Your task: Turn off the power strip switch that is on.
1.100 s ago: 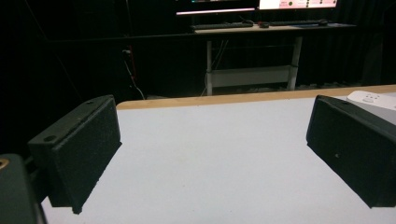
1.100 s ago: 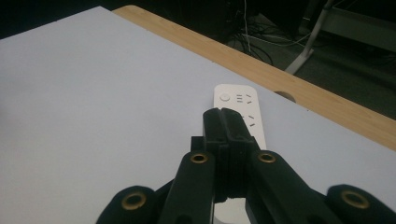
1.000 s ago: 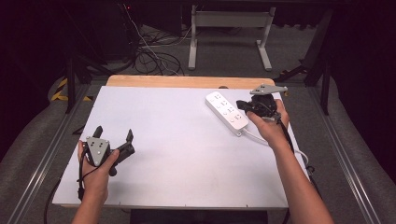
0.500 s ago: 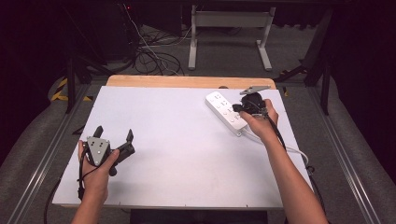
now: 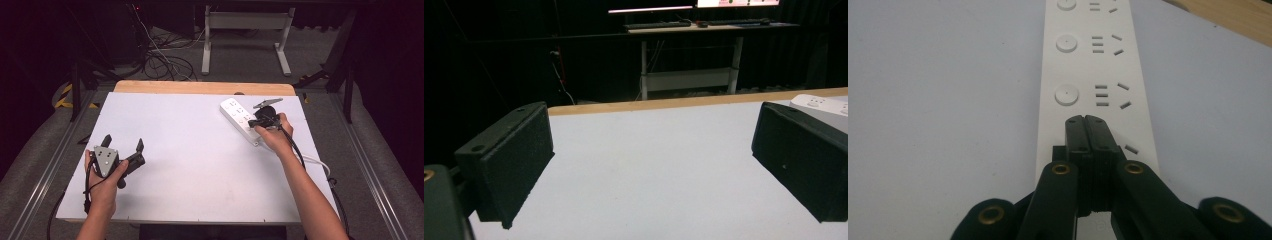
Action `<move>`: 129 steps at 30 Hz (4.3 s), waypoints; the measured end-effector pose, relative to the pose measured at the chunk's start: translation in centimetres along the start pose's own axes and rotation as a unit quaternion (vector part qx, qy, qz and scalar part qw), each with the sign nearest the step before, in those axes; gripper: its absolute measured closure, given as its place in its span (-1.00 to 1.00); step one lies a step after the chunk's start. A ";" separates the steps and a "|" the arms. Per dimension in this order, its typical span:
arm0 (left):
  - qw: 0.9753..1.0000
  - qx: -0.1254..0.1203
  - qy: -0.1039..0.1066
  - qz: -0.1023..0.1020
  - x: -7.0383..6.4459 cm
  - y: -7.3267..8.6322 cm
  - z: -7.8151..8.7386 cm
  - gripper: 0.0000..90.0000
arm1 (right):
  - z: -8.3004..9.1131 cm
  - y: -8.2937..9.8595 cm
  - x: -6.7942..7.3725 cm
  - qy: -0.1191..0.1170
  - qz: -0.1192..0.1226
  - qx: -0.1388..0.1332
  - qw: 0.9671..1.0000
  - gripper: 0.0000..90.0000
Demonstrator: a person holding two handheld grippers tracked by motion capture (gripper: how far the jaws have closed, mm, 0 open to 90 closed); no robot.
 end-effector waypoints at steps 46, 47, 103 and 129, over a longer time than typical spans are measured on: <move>1.000 0.005 -0.004 0.001 0.1 0.2 0.3 -0.91 | -0.8 1.0 0.7 0.009 -0.007 -0.027 1.000 1.00; 1.000 0.005 -0.004 0.001 0.1 0.2 0.3 -0.91 | -0.8 1.0 0.7 0.008 -0.007 -0.027 1.000 1.00; 1.000 0.005 0.000 0.003 0.2 0.1 0.1 -0.90 | 0.7 0.3 -0.1 -0.003 -0.005 -0.094 0.996 1.00; 1.000 0.001 -0.001 0.007 0.2 0.0 0.3 -0.90 | 15.9 2.6 0.8 -0.087 -0.002 -0.334 0.939 1.00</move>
Point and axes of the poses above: each handheld gripper's, and its own axes: z roughly backward along the jaws, y roughly out of its underside, x roughly to its left, the point moved 6 cm from there along -z, roughly forward along the jaws, and after that the axes turned 9 degrees about -z, right-handed, at the moved point
